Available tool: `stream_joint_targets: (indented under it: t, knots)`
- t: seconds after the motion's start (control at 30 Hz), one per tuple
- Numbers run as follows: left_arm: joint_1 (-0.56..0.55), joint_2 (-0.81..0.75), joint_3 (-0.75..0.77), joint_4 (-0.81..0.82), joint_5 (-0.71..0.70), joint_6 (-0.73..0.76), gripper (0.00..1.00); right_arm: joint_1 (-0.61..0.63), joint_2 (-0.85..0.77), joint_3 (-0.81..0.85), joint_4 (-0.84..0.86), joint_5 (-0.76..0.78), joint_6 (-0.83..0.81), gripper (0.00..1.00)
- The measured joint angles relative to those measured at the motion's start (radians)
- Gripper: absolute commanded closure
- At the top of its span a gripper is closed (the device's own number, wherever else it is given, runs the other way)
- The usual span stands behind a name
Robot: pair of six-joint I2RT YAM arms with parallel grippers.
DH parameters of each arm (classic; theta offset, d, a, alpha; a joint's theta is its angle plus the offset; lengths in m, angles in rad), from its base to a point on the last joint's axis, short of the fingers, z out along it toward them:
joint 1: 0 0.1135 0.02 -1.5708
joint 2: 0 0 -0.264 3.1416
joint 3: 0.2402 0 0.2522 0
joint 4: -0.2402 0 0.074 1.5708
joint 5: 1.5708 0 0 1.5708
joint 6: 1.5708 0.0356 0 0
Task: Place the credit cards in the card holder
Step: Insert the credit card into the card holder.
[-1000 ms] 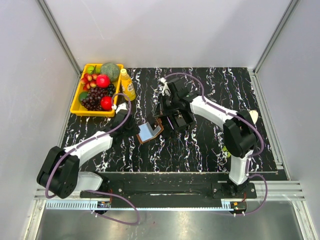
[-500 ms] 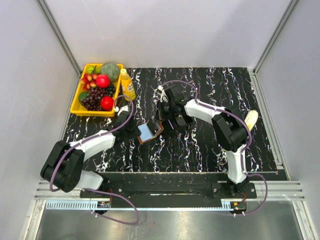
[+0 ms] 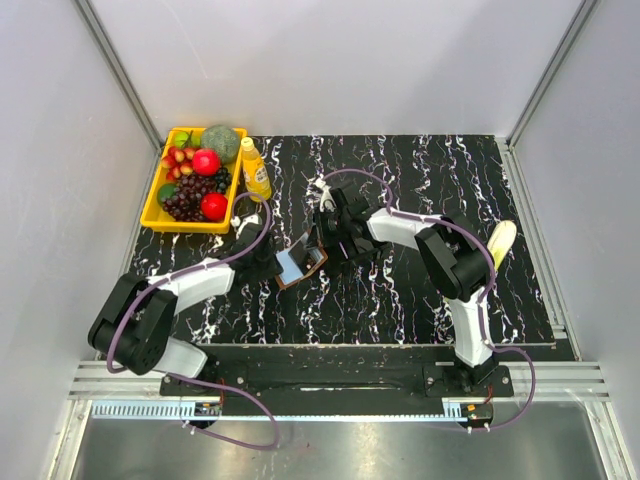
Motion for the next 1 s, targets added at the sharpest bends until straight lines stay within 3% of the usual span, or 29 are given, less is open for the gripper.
stream_joint_targets:
  t: [0.43,0.83,0.9,1.0]
  knots:
    - [0.001,0.024,-0.002,0.033,0.0,-0.01,0.75,0.004,0.0,-0.062,0.142,0.079,0.114,1.0]
    - [0.001,0.025,-0.005,0.039,0.0,-0.012,0.75,0.074,-0.006,-0.068,0.132,0.21,0.127,1.0]
    - [0.001,0.025,-0.007,0.043,0.0,-0.016,0.75,0.085,-0.012,-0.082,0.134,0.227,0.127,0.94]
    - [0.001,0.025,-0.009,0.048,0.0,-0.02,0.75,0.094,-0.014,-0.092,0.14,0.231,0.123,0.93]
